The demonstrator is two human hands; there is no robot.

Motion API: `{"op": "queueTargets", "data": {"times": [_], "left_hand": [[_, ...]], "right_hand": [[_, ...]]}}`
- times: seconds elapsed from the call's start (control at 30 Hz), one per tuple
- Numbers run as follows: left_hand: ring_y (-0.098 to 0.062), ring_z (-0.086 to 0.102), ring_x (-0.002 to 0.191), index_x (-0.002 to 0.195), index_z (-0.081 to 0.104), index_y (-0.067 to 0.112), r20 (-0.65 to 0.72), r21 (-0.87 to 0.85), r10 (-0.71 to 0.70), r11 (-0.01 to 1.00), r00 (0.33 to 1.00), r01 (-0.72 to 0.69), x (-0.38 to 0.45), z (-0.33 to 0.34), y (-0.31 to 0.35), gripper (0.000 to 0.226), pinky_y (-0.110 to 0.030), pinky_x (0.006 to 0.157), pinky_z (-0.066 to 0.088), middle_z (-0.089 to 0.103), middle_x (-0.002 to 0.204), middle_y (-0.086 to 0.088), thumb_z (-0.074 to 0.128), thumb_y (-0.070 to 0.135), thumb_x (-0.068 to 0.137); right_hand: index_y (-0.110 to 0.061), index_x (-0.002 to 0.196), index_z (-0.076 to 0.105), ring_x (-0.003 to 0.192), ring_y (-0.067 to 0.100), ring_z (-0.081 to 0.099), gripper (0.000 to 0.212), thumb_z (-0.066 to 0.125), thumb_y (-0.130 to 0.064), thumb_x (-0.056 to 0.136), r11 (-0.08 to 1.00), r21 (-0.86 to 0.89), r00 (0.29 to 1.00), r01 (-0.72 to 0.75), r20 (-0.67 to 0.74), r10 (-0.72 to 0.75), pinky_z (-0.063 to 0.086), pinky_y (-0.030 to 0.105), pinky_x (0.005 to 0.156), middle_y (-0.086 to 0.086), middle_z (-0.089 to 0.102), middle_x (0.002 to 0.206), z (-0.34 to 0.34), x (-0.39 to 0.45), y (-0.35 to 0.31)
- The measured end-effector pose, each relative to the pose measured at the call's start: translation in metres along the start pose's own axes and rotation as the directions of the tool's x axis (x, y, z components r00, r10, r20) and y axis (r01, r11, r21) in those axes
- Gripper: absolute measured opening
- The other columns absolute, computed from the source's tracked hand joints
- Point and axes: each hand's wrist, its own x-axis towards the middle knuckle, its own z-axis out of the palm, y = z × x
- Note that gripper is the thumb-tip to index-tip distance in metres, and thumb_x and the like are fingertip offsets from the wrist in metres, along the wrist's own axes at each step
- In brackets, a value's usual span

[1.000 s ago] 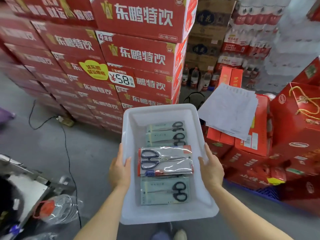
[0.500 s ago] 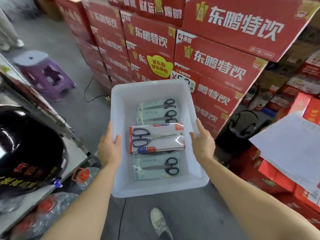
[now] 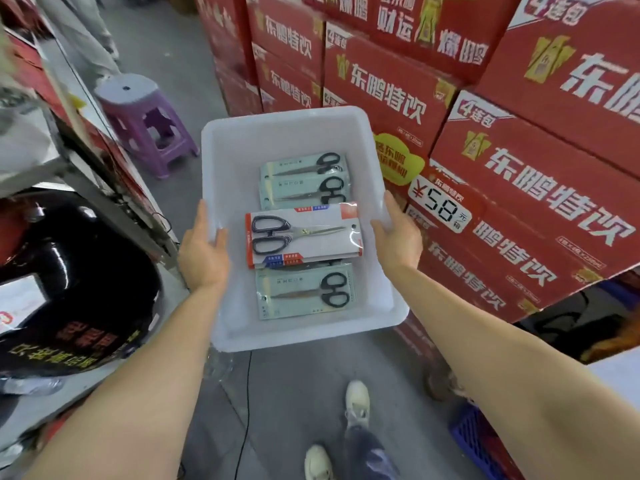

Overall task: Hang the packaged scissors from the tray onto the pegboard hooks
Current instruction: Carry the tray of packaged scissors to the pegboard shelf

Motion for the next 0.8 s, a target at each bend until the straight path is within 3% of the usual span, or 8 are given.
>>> {"op": "queueTargets", "data": {"times": [0.13, 0.33, 0.63, 0.8], "left_hand": [[-0.033, 0.060, 0.112, 0.150, 0.032, 0.041, -0.047, -0.019, -0.061, 0.998, 0.997, 0.061, 0.041, 0.013, -0.001, 0.059, -0.038, 0.095, 0.045, 0.062, 0.127, -0.014, 0.055, 0.033, 0.096], [-0.030, 0.060, 0.114, 0.149, 0.037, 0.038, -0.131, -0.031, -0.122, 0.992, 0.984, 0.119, 0.106, 0.034, 0.004, 0.059, -0.037, 0.099, 0.046, 0.064, 0.127, -0.011, 0.059, 0.031, 0.094], [-0.037, 0.058, 0.109, 0.150, 0.034, 0.037, -0.221, 0.057, -0.216, 0.971, 0.951, 0.234, 0.240, 0.041, -0.017, 0.061, -0.041, 0.093, 0.044, 0.063, 0.119, -0.020, 0.058, 0.031, 0.094], [-0.037, 0.057, 0.114, 0.151, 0.033, 0.037, -0.206, 0.062, -0.254, 0.961, 0.945, 0.271, 0.329, 0.049, -0.030, 0.060, -0.044, 0.095, 0.044, 0.061, 0.125, -0.018, 0.056, 0.034, 0.095]], "right_hand": [[-0.035, 0.149, 0.032, 0.130, 0.022, 0.048, 0.059, 0.055, -0.027, 0.094, 0.993, 0.011, 0.992, 0.114, 0.047, -0.115, 0.042, 0.043, 0.105, -0.002, 0.050, 0.144, 0.031, 0.059, -0.021], [-0.035, 0.147, 0.037, 0.105, 0.031, 0.061, 0.058, 0.057, -0.028, 0.093, 0.979, -0.015, 0.976, 0.205, 0.077, -0.203, 0.051, 0.046, 0.088, 0.009, 0.065, 0.117, 0.073, 0.141, -0.063], [-0.030, 0.146, 0.040, 0.125, 0.026, 0.053, 0.055, 0.058, -0.026, 0.094, 0.953, 0.094, 0.932, 0.288, 0.200, -0.302, 0.045, 0.040, 0.101, 0.004, 0.057, 0.138, 0.184, 0.251, -0.148], [-0.030, 0.146, 0.041, 0.120, 0.025, 0.056, 0.056, 0.060, -0.025, 0.094, 0.958, 0.078, 0.932, 0.276, 0.224, -0.287, 0.044, 0.035, 0.101, 0.006, 0.060, 0.133, 0.244, 0.311, -0.201]]}}
